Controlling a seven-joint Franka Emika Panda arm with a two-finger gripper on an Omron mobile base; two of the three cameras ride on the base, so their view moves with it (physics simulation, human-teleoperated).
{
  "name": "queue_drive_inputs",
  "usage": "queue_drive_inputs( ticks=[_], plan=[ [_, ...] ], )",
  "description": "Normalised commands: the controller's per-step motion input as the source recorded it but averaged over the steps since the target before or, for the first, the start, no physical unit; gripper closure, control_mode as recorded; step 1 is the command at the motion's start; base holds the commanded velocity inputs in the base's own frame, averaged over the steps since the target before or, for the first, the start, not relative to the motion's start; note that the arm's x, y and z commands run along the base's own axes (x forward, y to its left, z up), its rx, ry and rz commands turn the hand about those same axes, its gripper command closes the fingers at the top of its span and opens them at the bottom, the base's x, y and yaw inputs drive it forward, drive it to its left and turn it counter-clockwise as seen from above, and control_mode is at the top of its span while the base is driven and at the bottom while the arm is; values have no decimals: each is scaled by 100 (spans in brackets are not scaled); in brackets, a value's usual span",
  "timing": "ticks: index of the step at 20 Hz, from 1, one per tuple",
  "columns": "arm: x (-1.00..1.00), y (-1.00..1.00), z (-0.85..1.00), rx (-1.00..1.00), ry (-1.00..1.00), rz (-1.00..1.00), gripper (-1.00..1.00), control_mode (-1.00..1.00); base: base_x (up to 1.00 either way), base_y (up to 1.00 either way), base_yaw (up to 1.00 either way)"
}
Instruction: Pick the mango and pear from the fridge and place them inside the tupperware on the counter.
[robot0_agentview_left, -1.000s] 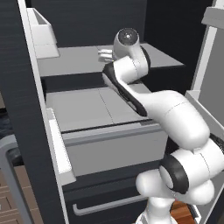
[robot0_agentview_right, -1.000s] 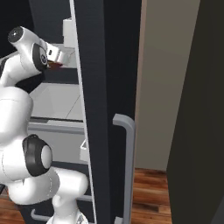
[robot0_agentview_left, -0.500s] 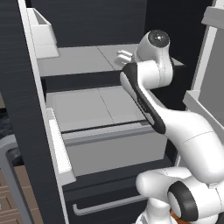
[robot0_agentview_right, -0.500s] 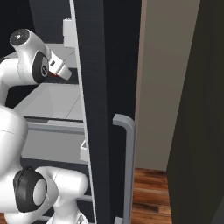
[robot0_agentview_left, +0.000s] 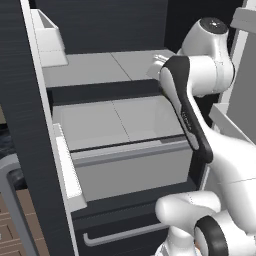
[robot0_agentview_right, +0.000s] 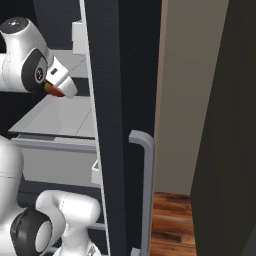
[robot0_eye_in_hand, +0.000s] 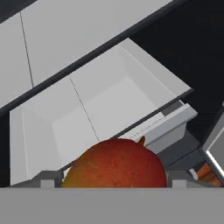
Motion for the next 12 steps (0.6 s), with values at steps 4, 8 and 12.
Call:
queue_drive_inputs(
  ticks=[4,8,12],
  plan=[
    [-79,0,0,0,0,-3,100,-100,0,0,0],
    [-42,0,0,0,17,-2,100,-100,0,0,0],
    [-27,0,-3,0,17,0,100,-100,0,0,0]
  ],
)
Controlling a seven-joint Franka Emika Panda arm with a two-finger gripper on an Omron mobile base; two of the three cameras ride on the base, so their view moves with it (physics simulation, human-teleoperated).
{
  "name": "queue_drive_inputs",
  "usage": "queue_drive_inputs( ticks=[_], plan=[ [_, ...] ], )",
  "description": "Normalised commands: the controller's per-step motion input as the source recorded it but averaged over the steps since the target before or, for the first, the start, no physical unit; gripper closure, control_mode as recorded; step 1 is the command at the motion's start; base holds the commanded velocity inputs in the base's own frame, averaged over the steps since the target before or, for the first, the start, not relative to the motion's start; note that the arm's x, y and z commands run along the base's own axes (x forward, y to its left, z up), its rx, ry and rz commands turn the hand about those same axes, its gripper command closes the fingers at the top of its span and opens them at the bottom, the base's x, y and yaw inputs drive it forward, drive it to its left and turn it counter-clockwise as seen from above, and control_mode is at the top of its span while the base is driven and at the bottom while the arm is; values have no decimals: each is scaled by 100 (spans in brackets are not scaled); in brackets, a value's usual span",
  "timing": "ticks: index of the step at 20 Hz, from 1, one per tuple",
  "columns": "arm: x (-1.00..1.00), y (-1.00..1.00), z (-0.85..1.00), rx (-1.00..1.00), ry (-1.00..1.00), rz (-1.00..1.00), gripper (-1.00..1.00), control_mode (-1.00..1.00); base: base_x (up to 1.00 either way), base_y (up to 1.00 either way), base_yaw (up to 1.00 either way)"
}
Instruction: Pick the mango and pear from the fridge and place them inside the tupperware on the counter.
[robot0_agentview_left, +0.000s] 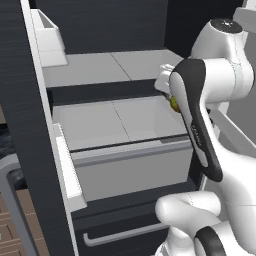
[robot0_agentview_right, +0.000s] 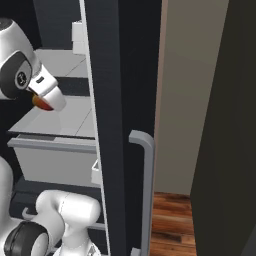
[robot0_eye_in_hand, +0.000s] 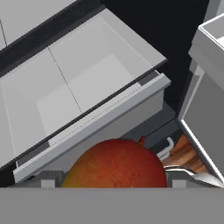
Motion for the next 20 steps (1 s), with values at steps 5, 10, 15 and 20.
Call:
queue_drive_inputs(
  ticks=[5,10,15,20],
  plan=[
    [-46,1,-34,0,18,-2,100,-100,0,0,0],
    [-24,3,-20,0,5,-1,100,100,-41,4,-1],
    [0,0,0,0,0,0,100,100,-85,4,-1],
    [0,0,0,0,0,0,100,100,-100,22,0]
  ],
)
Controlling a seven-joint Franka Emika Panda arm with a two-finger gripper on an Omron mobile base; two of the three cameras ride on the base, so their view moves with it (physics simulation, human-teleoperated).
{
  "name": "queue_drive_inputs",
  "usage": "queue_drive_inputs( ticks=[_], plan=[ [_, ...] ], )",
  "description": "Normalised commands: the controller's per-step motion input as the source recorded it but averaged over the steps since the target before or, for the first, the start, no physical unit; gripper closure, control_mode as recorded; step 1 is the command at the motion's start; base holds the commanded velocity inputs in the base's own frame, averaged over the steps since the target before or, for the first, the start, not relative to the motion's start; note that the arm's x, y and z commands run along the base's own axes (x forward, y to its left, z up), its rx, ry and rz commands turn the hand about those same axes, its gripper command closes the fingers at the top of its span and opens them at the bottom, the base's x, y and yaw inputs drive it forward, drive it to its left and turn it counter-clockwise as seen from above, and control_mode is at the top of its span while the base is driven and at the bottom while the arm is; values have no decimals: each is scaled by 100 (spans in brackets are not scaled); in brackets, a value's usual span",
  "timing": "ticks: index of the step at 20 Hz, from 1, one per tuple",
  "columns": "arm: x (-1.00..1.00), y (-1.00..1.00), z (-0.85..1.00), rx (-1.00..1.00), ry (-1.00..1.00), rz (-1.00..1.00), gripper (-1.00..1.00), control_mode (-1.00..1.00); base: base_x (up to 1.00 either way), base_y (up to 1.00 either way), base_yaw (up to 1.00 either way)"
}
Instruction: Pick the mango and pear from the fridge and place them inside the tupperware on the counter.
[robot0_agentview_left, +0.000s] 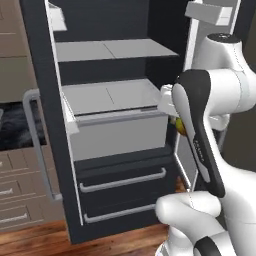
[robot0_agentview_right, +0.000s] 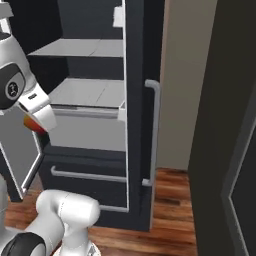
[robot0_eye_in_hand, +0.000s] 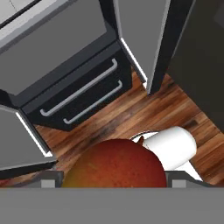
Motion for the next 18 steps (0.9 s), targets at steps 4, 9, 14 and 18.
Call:
queue_drive_inputs(
  ticks=[4,9,14,18],
  plan=[
    [0,0,0,0,0,0,100,100,-100,65,10],
    [0,0,0,0,0,0,100,100,-82,88,15],
    [0,0,0,0,0,0,100,100,-43,95,8],
    [0,0,0,0,0,0,100,100,18,98,0]
  ],
)
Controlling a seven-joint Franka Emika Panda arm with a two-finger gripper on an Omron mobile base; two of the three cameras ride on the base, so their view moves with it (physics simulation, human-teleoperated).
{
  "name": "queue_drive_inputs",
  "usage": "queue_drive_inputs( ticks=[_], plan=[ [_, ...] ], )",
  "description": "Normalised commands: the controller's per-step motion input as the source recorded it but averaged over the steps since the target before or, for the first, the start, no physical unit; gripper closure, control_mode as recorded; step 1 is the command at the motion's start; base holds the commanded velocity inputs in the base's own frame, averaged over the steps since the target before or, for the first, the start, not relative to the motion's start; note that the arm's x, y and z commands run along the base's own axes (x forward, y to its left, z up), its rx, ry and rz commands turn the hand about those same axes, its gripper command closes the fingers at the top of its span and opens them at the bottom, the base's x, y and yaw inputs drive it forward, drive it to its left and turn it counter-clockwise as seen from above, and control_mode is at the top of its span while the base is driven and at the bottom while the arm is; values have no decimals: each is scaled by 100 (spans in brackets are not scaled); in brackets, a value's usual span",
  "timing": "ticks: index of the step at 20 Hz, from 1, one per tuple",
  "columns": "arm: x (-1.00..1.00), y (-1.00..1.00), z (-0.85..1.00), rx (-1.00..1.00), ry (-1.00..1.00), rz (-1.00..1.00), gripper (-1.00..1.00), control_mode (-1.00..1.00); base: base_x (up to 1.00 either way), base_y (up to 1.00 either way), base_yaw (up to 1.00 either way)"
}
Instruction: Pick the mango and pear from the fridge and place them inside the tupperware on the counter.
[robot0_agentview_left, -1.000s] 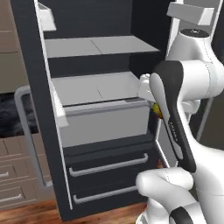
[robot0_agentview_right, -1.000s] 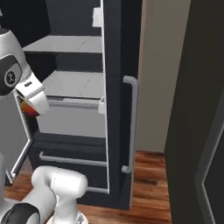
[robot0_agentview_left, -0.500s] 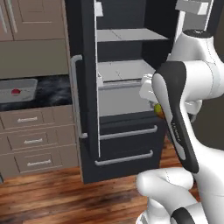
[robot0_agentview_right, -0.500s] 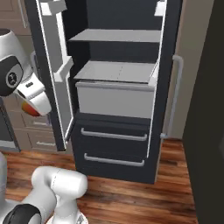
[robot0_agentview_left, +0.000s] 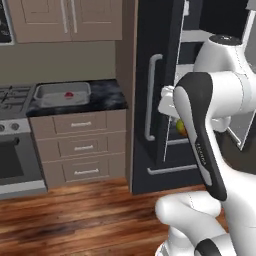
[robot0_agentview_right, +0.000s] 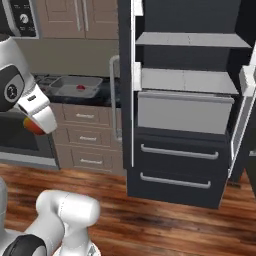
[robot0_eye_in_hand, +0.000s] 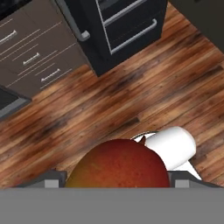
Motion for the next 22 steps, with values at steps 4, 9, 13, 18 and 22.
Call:
queue_drive_inputs(
  ticks=[4,9,13,18,22],
  plan=[
    [0,0,0,0,0,0,100,100,71,95,0],
    [0,0,0,0,0,0,100,100,99,70,-1],
    [0,0,0,0,0,0,100,100,100,54,-13],
    [0,0,0,0,0,0,100,100,99,60,-27],
    [0,0,0,0,0,0,100,100,89,65,-29]
  ],
)
